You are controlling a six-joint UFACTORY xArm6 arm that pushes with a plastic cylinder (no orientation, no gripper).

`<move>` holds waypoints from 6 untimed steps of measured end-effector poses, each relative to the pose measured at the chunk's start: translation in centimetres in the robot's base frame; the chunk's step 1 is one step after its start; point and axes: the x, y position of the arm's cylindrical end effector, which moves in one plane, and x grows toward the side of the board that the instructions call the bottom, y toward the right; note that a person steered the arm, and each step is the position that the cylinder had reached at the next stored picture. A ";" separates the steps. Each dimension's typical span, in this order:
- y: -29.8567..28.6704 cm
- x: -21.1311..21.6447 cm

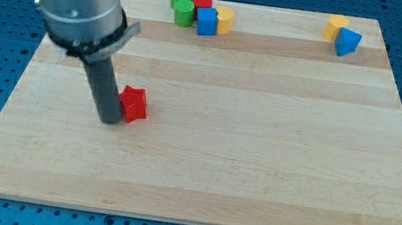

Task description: Slide the red star into the group of blocks

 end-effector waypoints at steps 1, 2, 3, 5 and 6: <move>2.6 -5.3; 4.5 -7.5; 2.7 -7.0; -2.1 -1.2; -0.1 1.1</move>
